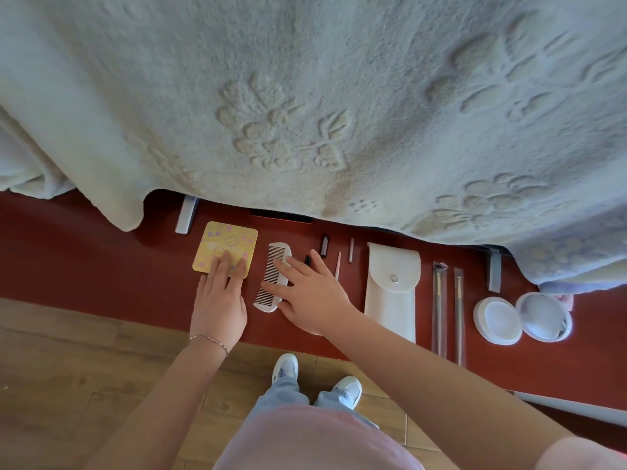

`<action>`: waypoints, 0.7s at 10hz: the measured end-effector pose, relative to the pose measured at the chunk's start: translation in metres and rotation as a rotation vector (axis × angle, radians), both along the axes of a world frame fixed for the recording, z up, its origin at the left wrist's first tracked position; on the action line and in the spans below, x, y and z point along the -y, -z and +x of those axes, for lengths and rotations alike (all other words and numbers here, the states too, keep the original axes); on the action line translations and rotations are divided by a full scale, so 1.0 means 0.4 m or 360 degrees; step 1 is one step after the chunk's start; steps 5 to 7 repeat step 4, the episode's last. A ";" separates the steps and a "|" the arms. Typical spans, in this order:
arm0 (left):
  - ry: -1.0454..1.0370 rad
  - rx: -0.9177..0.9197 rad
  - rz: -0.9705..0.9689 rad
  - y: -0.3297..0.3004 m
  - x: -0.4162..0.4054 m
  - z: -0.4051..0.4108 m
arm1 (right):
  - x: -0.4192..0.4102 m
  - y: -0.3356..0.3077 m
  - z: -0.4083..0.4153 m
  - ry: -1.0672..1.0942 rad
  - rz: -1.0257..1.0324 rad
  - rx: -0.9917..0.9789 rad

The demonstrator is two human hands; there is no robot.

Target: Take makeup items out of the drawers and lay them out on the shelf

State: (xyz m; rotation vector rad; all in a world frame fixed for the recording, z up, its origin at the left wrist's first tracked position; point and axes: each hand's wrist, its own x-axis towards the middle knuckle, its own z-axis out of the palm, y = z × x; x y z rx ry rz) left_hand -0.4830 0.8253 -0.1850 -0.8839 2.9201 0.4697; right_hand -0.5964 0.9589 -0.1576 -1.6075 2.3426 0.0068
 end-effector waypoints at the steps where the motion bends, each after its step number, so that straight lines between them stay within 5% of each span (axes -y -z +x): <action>1: 0.0006 0.0026 -0.0007 -0.001 -0.002 -0.001 | -0.003 0.002 0.002 -0.0003 0.0010 0.0001; 4: 0.0109 -0.0081 -0.0069 -0.046 -0.009 -0.001 | -0.100 -0.078 -0.027 0.0396 -0.0369 -0.0039; 7: 0.0109 -0.0081 -0.0069 -0.046 -0.009 -0.001 | -0.100 -0.078 -0.027 0.0396 -0.0369 -0.0039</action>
